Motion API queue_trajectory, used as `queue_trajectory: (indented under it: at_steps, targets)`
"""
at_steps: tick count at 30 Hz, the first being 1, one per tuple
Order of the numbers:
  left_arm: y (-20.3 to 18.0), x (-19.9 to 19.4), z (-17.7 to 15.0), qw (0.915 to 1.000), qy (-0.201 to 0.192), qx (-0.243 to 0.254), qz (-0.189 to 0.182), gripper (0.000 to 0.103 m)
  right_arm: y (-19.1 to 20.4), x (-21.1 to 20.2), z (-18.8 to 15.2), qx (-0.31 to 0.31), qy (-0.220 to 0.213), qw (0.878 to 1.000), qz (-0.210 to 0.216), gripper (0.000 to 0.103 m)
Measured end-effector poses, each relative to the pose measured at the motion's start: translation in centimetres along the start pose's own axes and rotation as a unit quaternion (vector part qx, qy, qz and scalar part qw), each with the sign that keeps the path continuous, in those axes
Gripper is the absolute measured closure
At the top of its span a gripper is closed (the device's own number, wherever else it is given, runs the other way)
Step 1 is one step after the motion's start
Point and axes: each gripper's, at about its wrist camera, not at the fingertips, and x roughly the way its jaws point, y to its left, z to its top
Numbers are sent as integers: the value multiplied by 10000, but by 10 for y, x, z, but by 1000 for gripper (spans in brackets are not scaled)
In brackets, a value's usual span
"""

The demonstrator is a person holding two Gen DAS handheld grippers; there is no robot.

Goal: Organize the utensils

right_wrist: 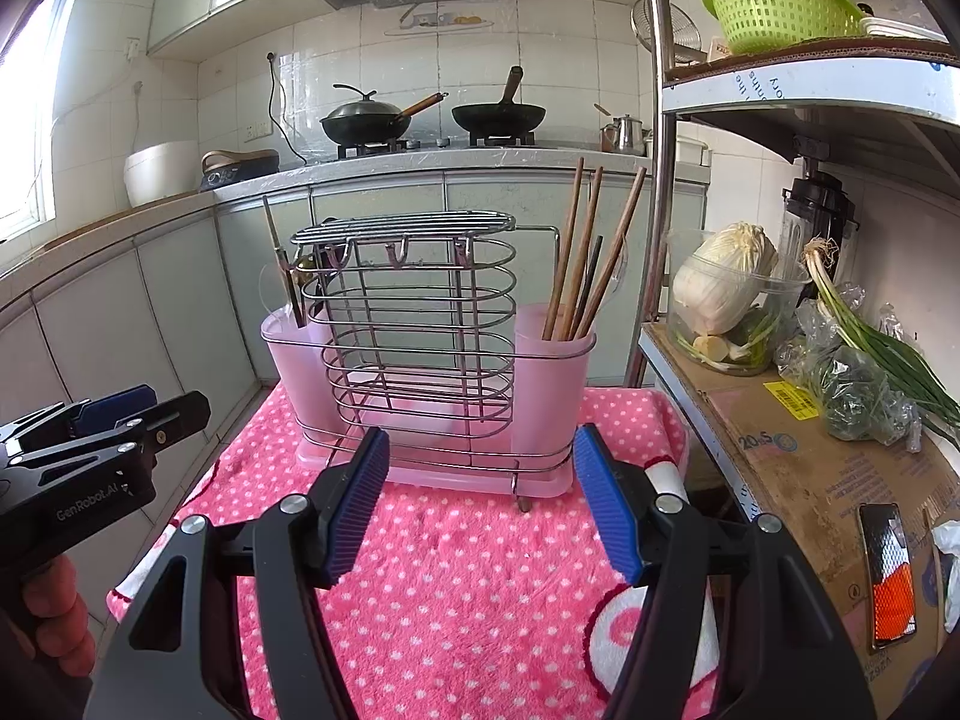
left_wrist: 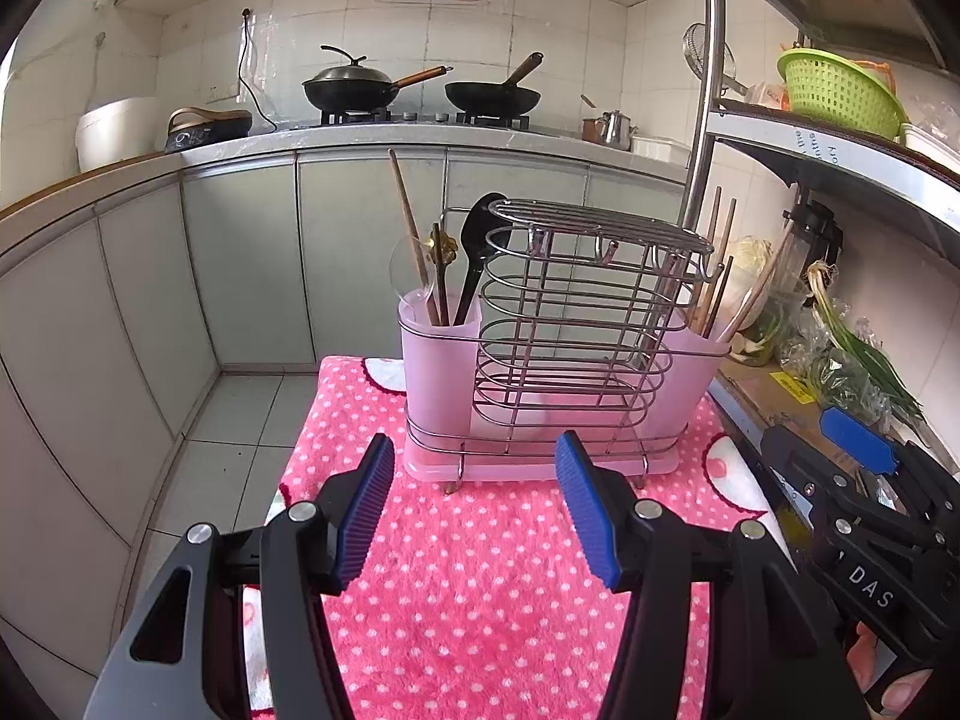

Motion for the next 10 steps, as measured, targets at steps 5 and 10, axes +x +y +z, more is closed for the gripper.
queue_trajectory:
  at_steps: [5, 10]
  targets:
    - [3, 2, 0, 10000, 21, -35, 19, 47, 0, 1, 0, -3, 14, 10000, -9, 38]
    - [4, 3, 0, 10000, 25, -69, 27, 47, 1, 3, 0, -1, 31, 10000, -15, 38]
